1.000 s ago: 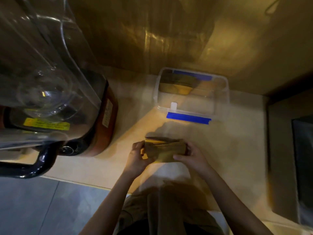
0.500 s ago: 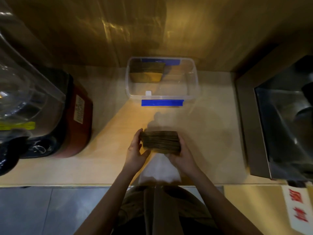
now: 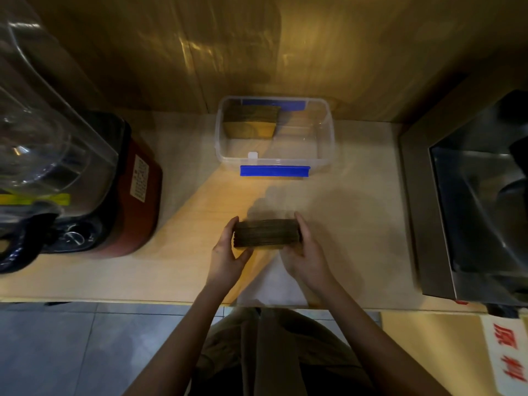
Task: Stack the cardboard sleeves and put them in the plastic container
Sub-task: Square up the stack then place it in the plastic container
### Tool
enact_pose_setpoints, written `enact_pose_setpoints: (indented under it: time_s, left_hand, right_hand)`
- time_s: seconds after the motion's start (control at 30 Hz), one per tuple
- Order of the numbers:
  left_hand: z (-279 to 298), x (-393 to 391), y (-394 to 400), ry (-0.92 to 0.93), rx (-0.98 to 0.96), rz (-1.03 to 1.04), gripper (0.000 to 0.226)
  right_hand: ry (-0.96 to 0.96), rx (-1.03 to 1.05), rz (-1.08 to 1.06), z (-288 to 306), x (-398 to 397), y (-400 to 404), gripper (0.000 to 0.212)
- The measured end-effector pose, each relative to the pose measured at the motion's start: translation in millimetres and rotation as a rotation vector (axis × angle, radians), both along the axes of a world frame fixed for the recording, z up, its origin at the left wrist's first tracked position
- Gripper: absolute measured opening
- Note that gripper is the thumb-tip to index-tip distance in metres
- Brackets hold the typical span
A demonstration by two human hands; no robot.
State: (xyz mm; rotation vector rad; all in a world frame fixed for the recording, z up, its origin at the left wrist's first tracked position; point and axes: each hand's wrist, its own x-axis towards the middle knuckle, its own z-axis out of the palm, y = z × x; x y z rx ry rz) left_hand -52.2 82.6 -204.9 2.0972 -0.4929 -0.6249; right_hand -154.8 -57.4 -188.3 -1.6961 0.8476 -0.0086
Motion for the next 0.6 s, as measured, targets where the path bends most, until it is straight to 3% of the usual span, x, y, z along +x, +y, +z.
enact_pose_setpoints:
  time_s: [0.3,0.4,0.6]
  left_hand:
    - [-3.5,3.5,-0.5,-0.011,0.047,-0.035,0.066]
    - [-3.1,9.9,2.2,-0.035,0.052,-0.115,0.059]
    - [13.8,42.4,-1.4,-0.079,0.143,-0.306,0.048]
  right_hand:
    - [0.03,-0.028,0.051,-1.8,-4.1,-7.1,0.064]
    - [0.032,-0.098,0.12,0.5,-2.6,-11.4,0.047]
    - [0.078,-0.17,0.276,9.4,9.0,-33.4,0.042]
